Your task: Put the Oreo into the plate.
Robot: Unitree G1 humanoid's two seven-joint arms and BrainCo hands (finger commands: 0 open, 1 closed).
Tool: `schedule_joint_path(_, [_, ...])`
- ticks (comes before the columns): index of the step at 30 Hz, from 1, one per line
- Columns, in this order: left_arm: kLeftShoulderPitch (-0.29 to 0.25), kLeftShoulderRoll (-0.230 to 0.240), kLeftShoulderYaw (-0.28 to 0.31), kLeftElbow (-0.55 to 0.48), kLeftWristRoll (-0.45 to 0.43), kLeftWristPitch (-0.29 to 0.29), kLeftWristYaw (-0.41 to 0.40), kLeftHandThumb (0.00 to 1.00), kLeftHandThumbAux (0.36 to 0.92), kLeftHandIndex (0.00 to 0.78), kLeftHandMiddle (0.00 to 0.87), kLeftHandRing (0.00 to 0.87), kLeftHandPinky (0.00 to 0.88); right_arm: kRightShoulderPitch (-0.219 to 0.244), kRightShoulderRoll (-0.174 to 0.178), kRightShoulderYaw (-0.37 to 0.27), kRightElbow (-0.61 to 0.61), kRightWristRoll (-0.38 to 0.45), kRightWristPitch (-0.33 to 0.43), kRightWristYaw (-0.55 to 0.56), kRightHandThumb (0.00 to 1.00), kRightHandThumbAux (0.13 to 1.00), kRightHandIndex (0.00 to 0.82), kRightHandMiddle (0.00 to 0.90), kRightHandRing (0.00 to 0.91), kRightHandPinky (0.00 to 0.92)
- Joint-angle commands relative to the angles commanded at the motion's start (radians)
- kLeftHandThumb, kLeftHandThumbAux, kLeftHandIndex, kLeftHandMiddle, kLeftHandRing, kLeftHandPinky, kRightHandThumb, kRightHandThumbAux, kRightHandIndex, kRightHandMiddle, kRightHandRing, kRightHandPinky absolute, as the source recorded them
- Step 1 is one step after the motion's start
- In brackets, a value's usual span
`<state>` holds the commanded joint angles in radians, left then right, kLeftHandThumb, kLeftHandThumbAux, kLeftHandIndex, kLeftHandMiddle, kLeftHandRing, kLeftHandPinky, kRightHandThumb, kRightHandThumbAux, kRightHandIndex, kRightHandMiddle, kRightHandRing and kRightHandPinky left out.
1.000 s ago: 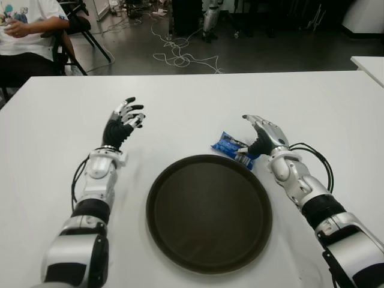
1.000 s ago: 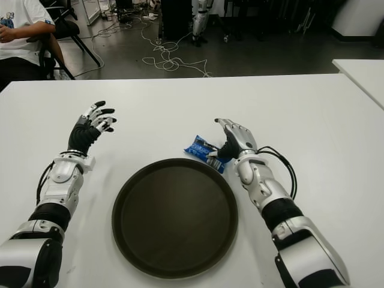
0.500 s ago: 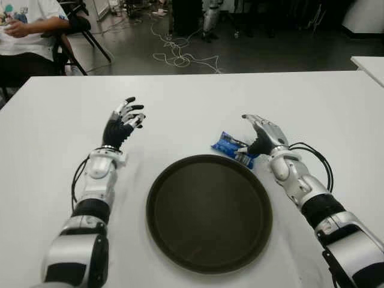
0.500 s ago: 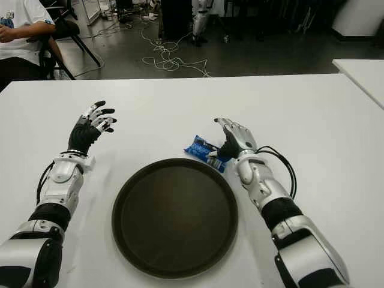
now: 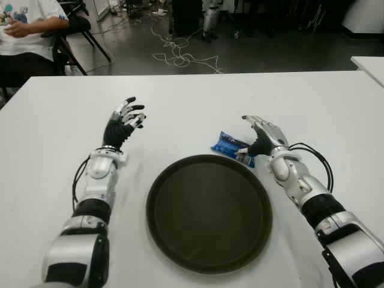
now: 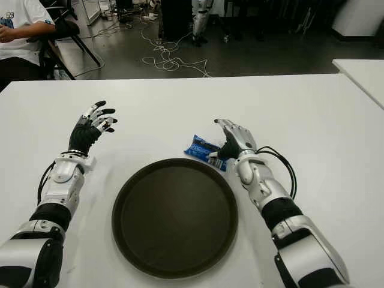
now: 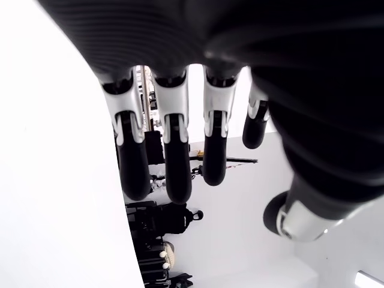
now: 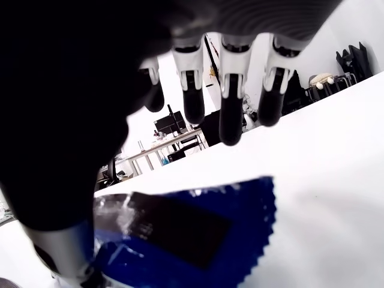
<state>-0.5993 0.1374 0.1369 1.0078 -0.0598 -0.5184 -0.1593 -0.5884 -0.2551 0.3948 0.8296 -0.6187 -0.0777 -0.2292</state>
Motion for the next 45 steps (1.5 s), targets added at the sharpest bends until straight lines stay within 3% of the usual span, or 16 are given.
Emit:
schedule_joint_path(17, [-0.002,-0.009,0.0,-0.002,0.003,-0.002,0.007,0.284,0.659,0.139,0.271,0.328,0.426,0.012,0.007,0.025,0.005,-0.013,0.001,0.021,0.0,0.796,0.145,0.168,0.182,0.187])
schedule_joint_path(34, [-0.002,-0.008,-0.004,0.004,0.011,-0.011,0.01,0.265,0.618,0.147,0.273,0.33,0.414,0.009,0.022,0.029,0.074,0.001,-0.071,-0.026,0.0,0.823,0.181,0.216,0.241,0.278])
schedule_joint_path(45, [-0.002,-0.006,-0.003,0.007,0.01,-0.016,0.0,0.26,0.615,0.148,0.269,0.327,0.415,0.014,0.033,0.044,0.074,-0.013,-0.063,-0.044,0.0,0.816,0.181,0.229,0.257,0.291])
